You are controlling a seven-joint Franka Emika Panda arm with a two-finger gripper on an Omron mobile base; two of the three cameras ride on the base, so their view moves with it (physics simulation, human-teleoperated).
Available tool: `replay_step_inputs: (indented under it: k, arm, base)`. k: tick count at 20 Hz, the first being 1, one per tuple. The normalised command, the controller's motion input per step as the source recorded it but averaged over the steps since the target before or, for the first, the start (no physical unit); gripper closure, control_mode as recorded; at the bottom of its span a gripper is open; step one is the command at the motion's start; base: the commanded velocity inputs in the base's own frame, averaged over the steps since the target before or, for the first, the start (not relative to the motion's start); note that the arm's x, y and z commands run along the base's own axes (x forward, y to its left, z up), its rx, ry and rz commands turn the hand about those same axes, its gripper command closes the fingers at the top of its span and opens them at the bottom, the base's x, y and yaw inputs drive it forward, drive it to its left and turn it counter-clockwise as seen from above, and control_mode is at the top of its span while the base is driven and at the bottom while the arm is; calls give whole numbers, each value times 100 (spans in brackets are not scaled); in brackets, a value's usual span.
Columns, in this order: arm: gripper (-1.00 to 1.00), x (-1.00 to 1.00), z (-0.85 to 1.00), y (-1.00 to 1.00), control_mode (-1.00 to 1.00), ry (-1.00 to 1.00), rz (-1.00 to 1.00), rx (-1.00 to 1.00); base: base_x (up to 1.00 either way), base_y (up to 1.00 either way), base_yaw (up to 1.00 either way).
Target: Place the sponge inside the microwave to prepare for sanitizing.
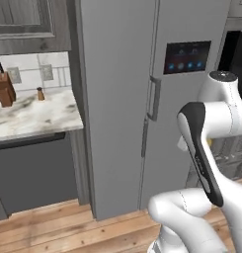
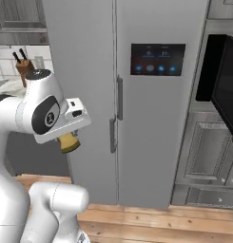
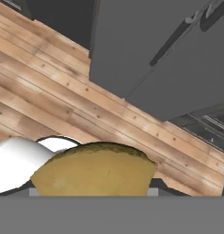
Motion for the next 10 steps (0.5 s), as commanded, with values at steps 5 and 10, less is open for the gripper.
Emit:
replay_step_inputs:
  k: [5, 10]
  arm:
    - [100, 0, 0, 0, 100, 0, 0, 0]
    - [100, 0, 0, 0, 100, 0, 0, 0]
  base:
    - [-44, -61, 0]
    - [-6, -85, 0]
